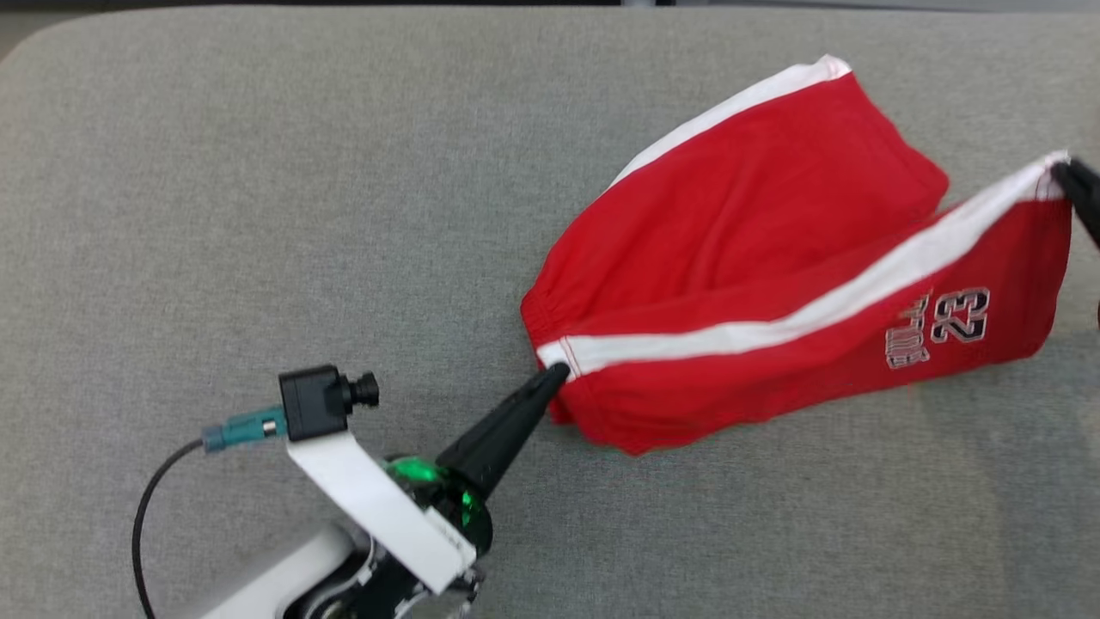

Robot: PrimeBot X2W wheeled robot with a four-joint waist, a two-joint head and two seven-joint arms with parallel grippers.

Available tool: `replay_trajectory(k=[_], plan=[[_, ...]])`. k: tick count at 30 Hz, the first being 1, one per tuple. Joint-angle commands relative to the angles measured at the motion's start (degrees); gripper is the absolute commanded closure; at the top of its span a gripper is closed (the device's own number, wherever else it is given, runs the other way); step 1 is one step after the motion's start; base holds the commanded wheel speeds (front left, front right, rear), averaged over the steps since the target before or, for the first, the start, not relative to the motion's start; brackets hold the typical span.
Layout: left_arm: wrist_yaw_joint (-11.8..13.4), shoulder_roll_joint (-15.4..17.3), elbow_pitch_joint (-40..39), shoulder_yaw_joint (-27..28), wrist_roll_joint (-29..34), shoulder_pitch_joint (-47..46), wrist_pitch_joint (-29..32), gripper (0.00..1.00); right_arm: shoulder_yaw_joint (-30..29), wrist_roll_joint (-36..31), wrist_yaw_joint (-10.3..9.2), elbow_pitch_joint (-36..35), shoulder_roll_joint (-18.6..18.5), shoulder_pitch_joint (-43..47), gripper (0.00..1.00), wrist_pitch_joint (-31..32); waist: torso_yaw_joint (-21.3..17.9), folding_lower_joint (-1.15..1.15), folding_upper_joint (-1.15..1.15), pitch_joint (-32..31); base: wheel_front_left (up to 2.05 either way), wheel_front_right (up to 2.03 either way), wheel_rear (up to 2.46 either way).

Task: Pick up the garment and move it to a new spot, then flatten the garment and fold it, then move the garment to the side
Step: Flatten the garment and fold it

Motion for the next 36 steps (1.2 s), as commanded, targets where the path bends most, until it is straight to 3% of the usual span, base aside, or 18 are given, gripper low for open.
replay_trajectory(k=[1,6,10,23,24,25,26,27,28,30,34,36], plan=[[-0.1,-0.8,1.1,1.7,-2.3,-1.5,0.8,1.00,1.6,-0.5,-0.03,1.8,-1.0,-3.7,1.00,0.2,1.2,-0.01,0.00,2.4,0.00,0.00,0.00],[-0.1,-3.8,4.3,6.4,-6.8,-2.8,3.6,1.00,7.7,-1.4,-0.03,7.2,-3.0,-14.1,1.00,-1.3,2.4,-0.01,0.00,5.5,0.00,0.00,0.00],[-0.1,-5.2,6.0,8.8,-6.8,-3.2,4.9,1.00,11.6,-1.8,-0.03,10.6,-3.8,-19.4,1.00,-2.9,3.1,-0.01,0.00,6.8,0.00,0.00,0.00],[-0.1,-9.6,13.0,15.6,-2.3,-3.2,5.1,1.00,27.1,-0.8,-0.03,25.4,-3.7,-34.9,1.00,-13.4,4.5,-0.01,0.00,9.7,0.00,0.00,0.00],[0.0,-9.9,13.5,15.8,-2.0,-3.2,4.9,1.00,28.0,-0.6,-0.03,26.4,-3.5,-35.5,0.77,-14.5,4.5,-0.01,0.00,9.8,0.00,0.00,0.00],[0.0,-10.3,14.1,16.0,-1.9,-3.0,4.8,0.89,29.0,-0.3,-0.03,27.4,-3.2,-36.0,0.52,-15.6,4.6,-0.01,0.00,9.8,0.00,0.00,0.00],[0.0,-10.6,14.8,16.0,-1.7,-2.9,4.8,0.64,29.6,-0.4,-0.03,28.3,-3.2,-36.5,0.00,-17.2,4.6,-0.01,0.00,9.9,0.00,0.00,0.00],[0.0,-10.9,15.2,16.1,-1.4,-2.8,4.9,0.43,30.2,-0.6,-0.03,29.2,-3.3,-37.0,0.00,-18.7,4.6,-0.01,0.00,9.8,0.00,0.00,0.00],[0.0,-10.8,15.8,16.0,-0.6,-2.9,4.8,0.01,30.9,-0.1,-0.03,29.9,-3.2,-37.0,0.00,-20.1,4.6,-0.01,0.00,9.7,0.00,0.00,0.00],[0.1,-9.6,17.8,14.9,3.8,-3.1,3.1,0.00,31.6,0.9,-0.03,30.9,-3.6,-36.6,0.00,-23.0,4.5,-0.01,0.00,9.1,0.00,0.00,0.00],[0.1,-10.1,22.6,13.5,11.2,-1.5,-1.2,0.00,30.6,4.5,-0.03,31.1,-5.2,-32.2,0.00,-29.8,4.4,-0.01,0.00,6.9,0.00,0.00,0.00],[1.4,-10.4,25.3,14.6,16.6,-0.6,-2.4,0.00,30.1,6.2,-0.03,30.4,-6.7,-29.3,0.00,-31.8,4.0,-0.01,0.00,5.7,0.00,0.00,0.00]])
